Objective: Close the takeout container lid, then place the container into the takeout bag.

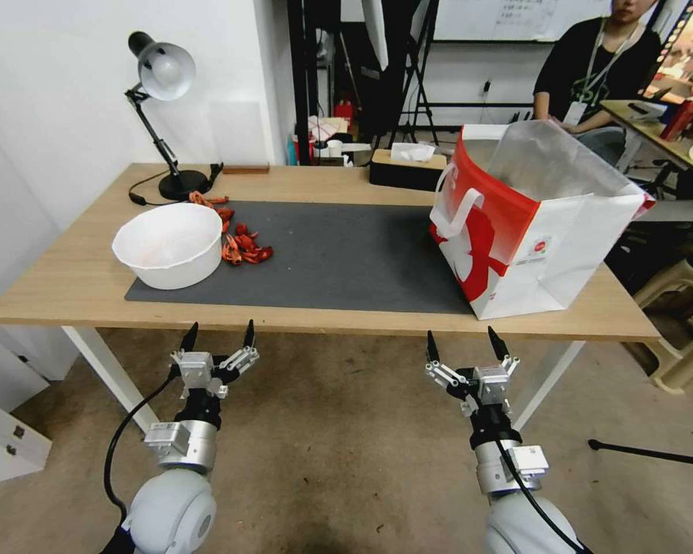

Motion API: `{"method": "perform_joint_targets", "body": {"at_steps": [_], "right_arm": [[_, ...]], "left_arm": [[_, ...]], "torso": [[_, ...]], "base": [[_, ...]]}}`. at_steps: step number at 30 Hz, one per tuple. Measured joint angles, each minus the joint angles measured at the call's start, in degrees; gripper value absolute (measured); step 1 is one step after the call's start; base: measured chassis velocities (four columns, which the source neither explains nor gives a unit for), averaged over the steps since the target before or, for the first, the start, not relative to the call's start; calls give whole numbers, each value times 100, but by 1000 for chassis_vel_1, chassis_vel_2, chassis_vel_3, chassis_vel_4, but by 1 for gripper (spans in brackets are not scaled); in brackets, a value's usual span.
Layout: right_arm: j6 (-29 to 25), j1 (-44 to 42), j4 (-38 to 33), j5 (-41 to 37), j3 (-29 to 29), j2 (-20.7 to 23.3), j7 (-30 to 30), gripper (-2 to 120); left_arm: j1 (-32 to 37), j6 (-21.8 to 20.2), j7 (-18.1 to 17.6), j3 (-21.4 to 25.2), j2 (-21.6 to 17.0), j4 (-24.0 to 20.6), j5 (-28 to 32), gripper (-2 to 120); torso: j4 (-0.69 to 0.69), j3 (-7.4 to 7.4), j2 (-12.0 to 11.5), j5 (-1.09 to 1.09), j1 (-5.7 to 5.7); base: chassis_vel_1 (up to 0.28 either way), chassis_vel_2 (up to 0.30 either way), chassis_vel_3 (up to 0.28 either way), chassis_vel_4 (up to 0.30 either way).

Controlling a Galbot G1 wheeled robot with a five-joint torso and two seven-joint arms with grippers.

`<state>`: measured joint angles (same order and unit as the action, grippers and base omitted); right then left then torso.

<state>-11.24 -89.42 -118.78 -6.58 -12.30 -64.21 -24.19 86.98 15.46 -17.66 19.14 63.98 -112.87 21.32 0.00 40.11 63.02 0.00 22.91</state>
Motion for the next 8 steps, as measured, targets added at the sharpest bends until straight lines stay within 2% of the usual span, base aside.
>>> {"method": "perform_joint_targets", "body": {"at_steps": [8], "right_arm": [[4,5,0,-12,-2,3,4,100]], "left_arm": [[-1,2,3,-3,0,2,2,100]], "torso": [[0,0,0,0,0]], "base": [[0,0,0,0]]}}
